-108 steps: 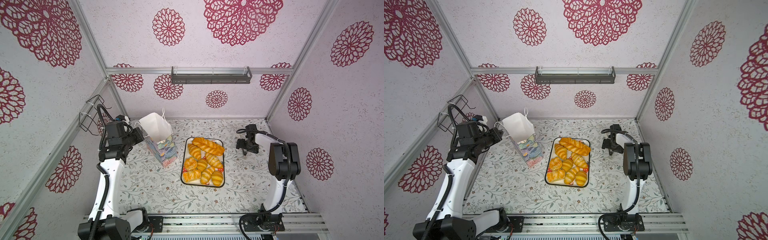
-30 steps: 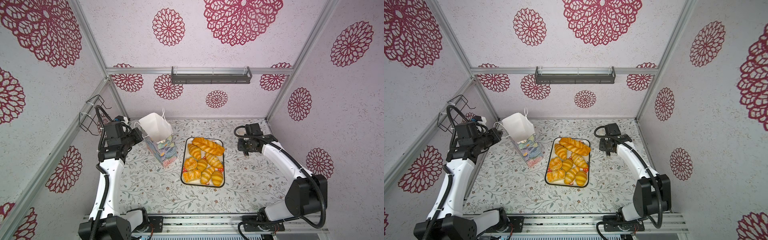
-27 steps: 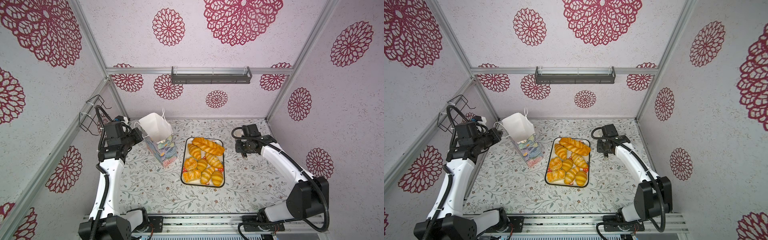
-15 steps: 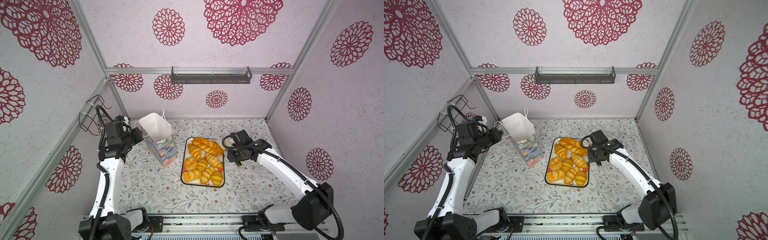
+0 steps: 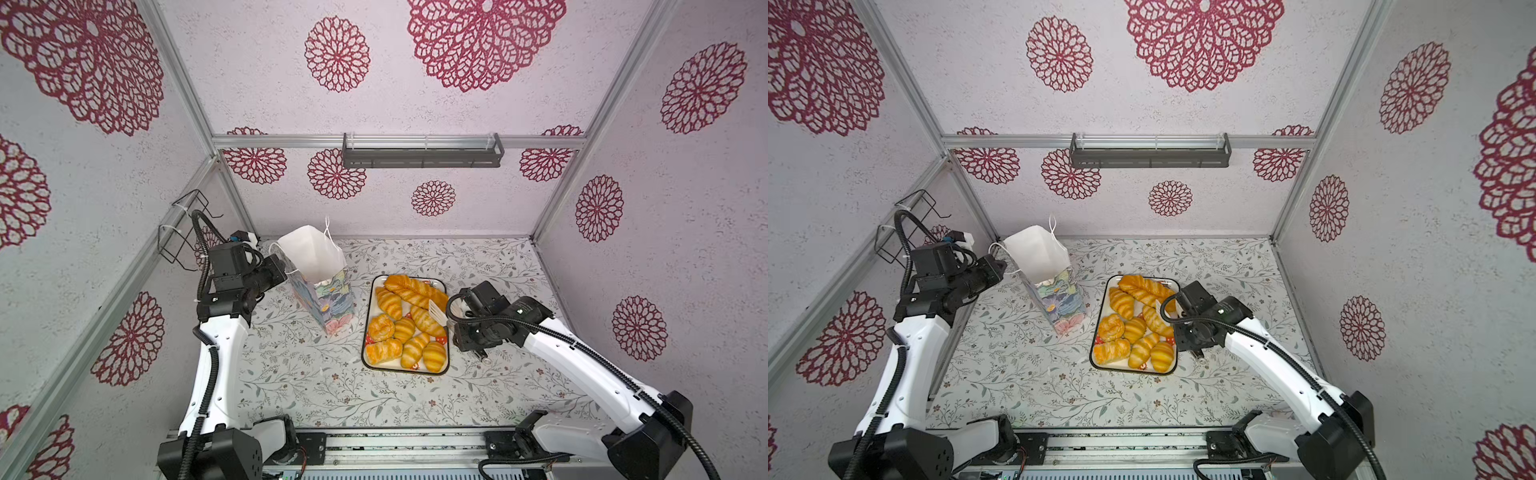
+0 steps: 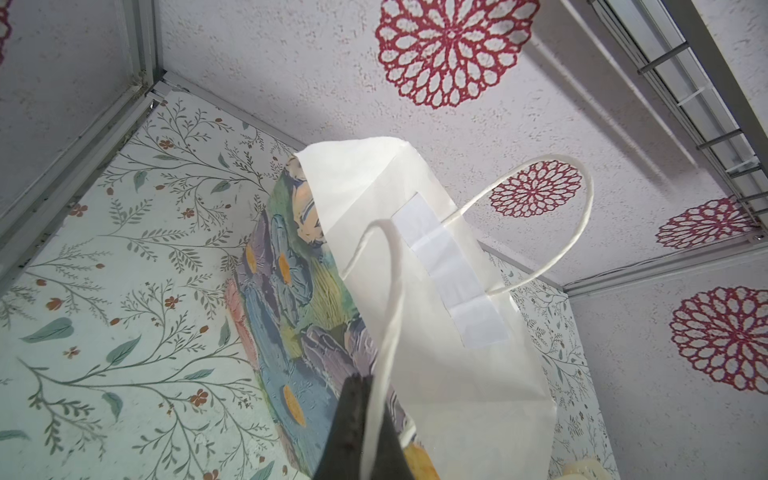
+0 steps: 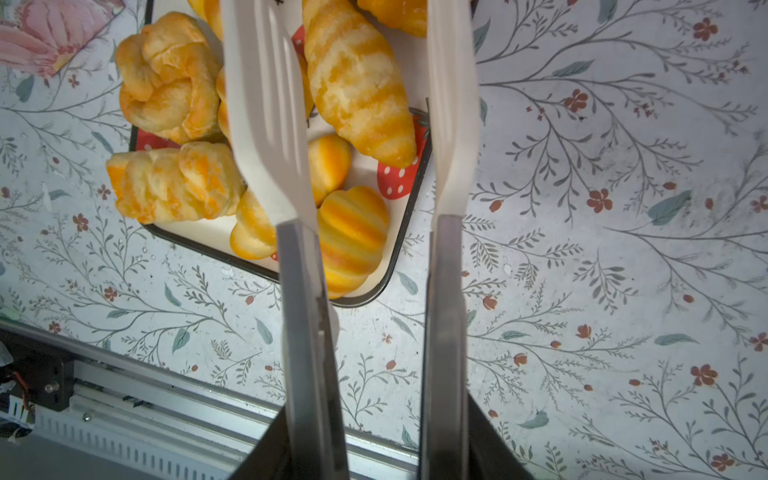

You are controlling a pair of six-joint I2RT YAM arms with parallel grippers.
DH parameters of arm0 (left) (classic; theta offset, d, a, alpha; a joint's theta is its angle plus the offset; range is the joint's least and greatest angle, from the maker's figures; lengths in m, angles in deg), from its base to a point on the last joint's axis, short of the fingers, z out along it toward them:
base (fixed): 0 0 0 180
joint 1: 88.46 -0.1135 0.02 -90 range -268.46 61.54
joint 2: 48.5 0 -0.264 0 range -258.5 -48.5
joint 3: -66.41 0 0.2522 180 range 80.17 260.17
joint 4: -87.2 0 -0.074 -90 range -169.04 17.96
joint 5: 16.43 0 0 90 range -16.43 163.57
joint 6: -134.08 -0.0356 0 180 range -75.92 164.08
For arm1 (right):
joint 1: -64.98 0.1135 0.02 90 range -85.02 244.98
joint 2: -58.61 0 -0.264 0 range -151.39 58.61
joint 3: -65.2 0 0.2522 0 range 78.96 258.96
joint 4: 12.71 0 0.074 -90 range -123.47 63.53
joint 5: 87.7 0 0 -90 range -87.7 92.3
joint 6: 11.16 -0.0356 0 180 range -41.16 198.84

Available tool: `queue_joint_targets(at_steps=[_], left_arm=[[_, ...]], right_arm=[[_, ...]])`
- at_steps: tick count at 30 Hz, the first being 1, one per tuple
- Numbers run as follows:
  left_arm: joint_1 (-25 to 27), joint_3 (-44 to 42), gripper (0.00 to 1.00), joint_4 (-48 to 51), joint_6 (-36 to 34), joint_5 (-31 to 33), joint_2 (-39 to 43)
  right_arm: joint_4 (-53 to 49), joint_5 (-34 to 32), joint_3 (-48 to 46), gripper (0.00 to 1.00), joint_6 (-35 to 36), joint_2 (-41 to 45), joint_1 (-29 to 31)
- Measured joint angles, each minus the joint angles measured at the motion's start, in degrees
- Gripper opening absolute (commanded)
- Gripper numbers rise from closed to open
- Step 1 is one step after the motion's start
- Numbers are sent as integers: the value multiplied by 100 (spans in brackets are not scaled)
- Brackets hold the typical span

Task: Place the fake bread into the paper bag
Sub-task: 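Lift the tongs with the right gripper and carry them over the bread tray, then lower the tongs onto the tray and pinch a yellow bread roll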

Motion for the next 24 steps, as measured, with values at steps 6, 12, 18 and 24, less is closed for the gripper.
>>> queue_joint_targets(at_steps=[6, 12, 18, 24], left_arm=[[0, 0, 0, -9, 4, -72, 0], [0, -66, 0, -28, 24, -76, 0], [0, -85, 0, -28, 26, -74, 2], [0, -85, 0, -28, 31, -76, 2]], right_arm=[[-188, 199, -264, 51, -236, 219, 356], [-286, 308, -588, 54, -511, 295, 802], [-369, 321, -621, 56, -632, 297, 1054], [-385, 315, -807, 57, -750, 382, 1115]])
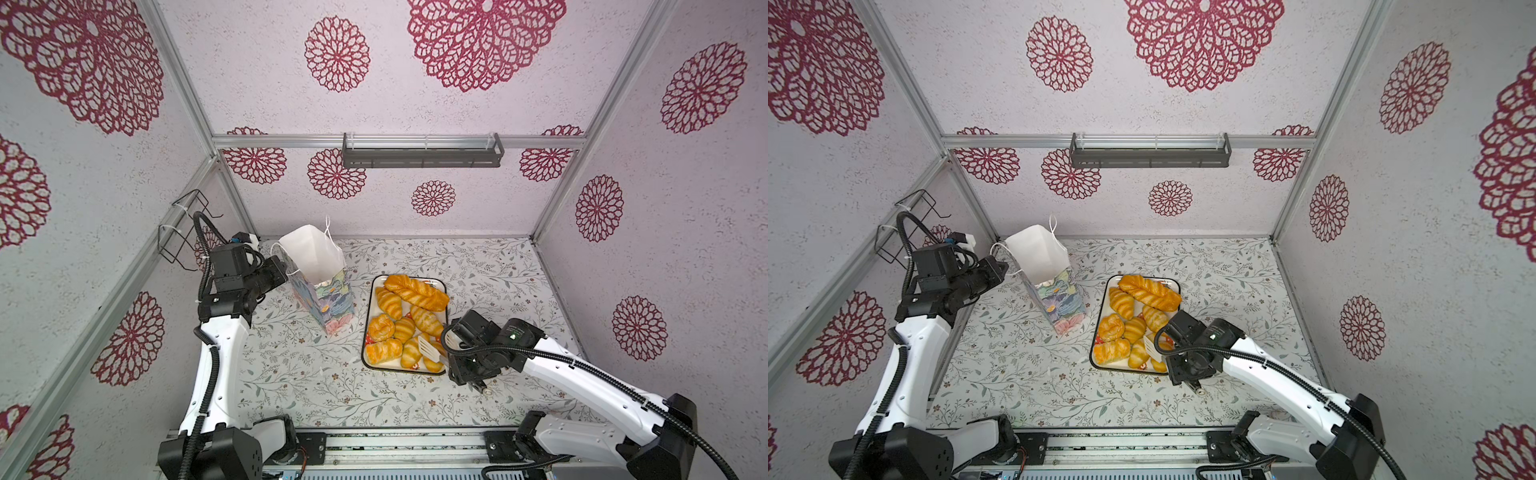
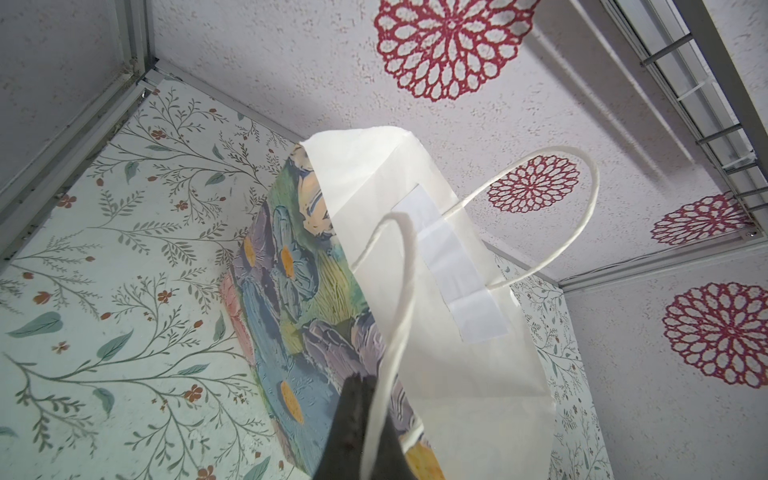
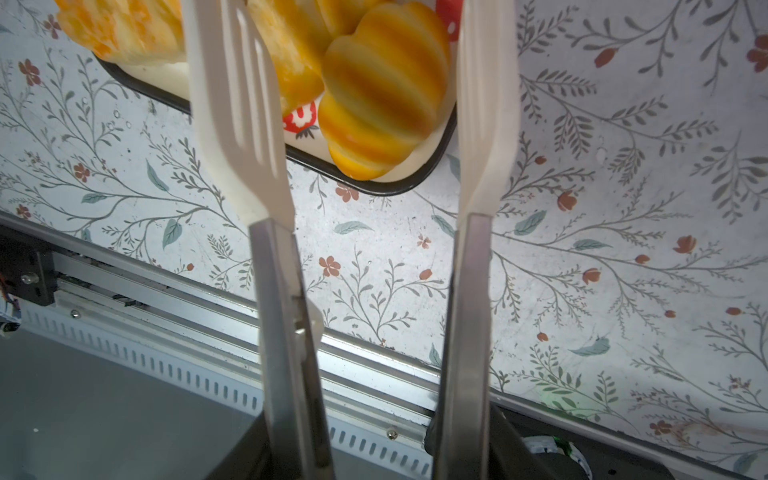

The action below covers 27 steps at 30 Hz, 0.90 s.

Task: Place the fake bread into the paper bag
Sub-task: 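Lower the tongs onto the tray and pinch a yellow bread roll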

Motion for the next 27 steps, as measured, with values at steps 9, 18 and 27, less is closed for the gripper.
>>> queue_joint_targets(at_steps=[9, 18, 27], left_arm=[[0, 0, 0, 0, 11, -17, 0], [0, 0, 0, 0, 11, -15, 0], [0, 0, 0, 0, 13, -15, 0]], right_arm=[[15, 0, -192, 57, -17, 9, 50], [173, -4, -223, 57, -13, -63, 76], [214, -59, -323, 57, -4, -173, 76]])
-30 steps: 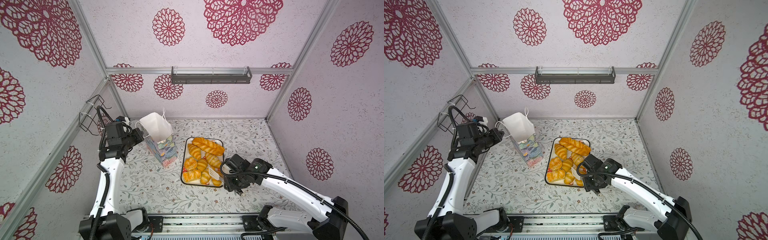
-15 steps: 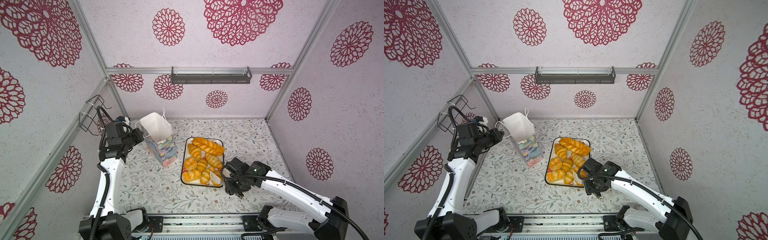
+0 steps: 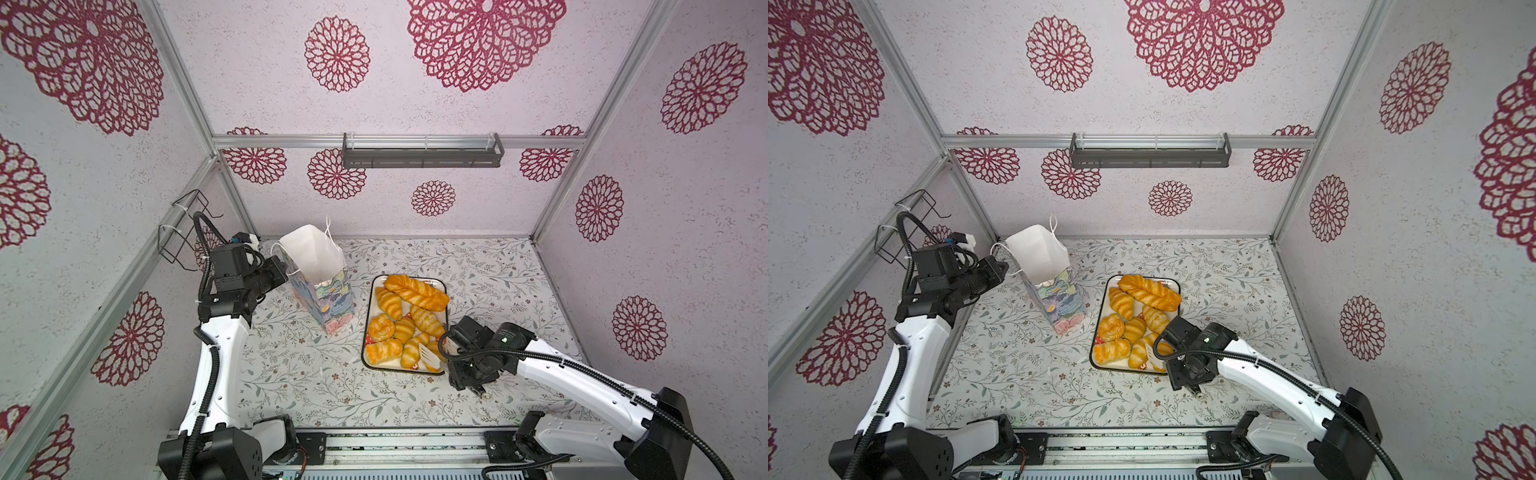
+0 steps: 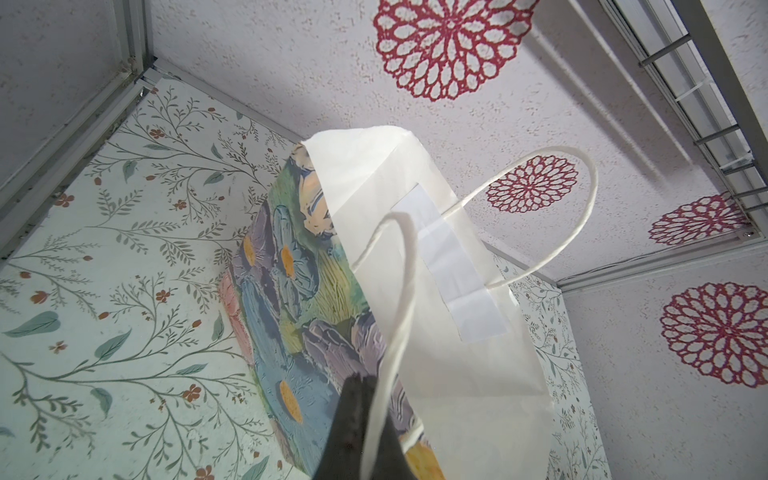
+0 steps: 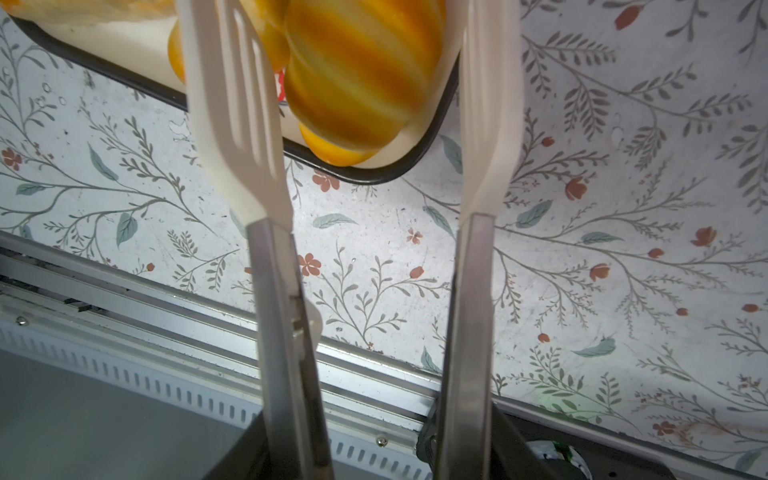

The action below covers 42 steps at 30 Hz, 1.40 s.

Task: Place the fake bread into the paper bag
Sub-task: 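Lower the tongs onto the tray and pinch a yellow bread roll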

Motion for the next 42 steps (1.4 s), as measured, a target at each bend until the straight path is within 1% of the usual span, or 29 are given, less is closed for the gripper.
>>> queue_joint_targets(at_steps=[4, 15, 21, 26, 32, 35, 42], left_arm=[[0, 0, 0, 0, -2, 0, 0], [0, 0, 0, 0, -2, 0, 0], [0, 0, 0, 0, 0, 0, 0], [0, 0, 0, 0, 2, -4, 0], [0, 0, 0, -2, 4, -7, 0], [0, 0, 0, -2, 7, -2, 0], [-2, 0, 0, -2, 4, 44, 0]], right_arm=[[35, 0, -39, 54, 4, -24, 4], [24, -72, -33, 40, 50, -28, 11], [-190, -221, 203, 38, 46, 37, 15], [-391, -376, 688, 36, 48, 129, 15], [-476, -538, 1255, 36, 96, 50, 15], [-411, -640, 1539, 36, 162, -39, 15], [98, -673, 2129, 36, 376, -225, 15]])
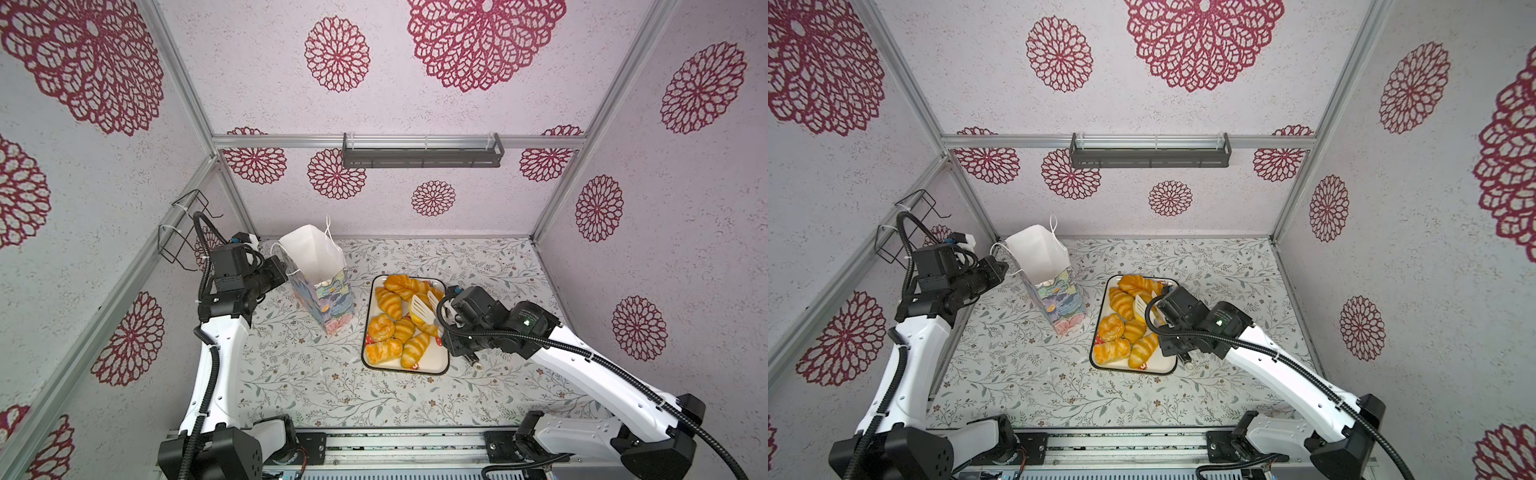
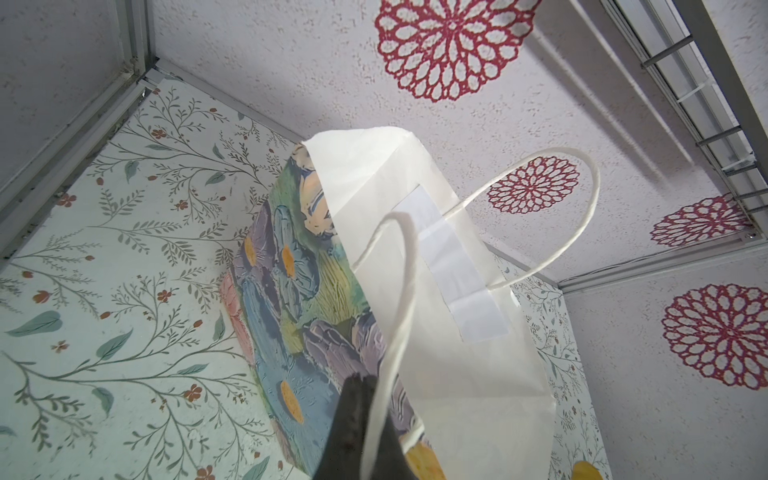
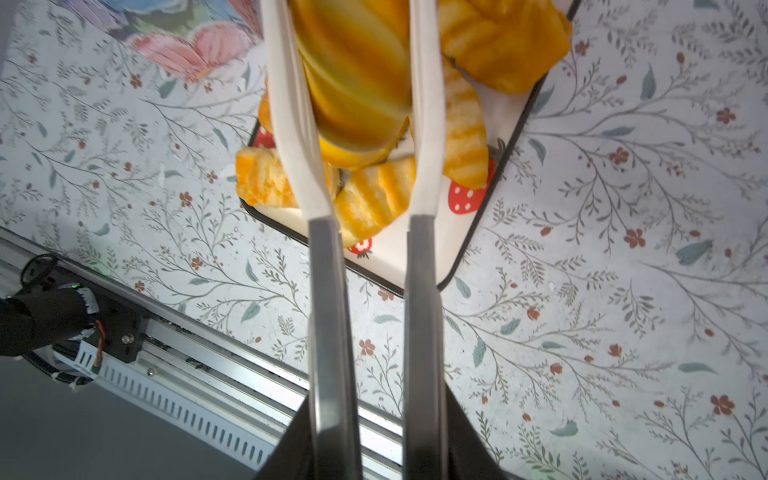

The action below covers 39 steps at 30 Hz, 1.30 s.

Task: Place the fake bread into the paper bag
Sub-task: 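Lift the pinched roll with the tongs toward the bag opening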

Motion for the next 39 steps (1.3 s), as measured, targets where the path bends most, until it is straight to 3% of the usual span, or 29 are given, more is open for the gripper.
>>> queue_joint_targets(at_steps=[20, 39], left_arm=[[-90, -7, 0, -7, 0, 122, 68], [-94, -7, 0, -7, -2, 81, 68]], right_arm=[[1220, 210, 1967, 36, 796, -1368, 289], [1351, 380, 3718, 36, 1298, -2459, 385]])
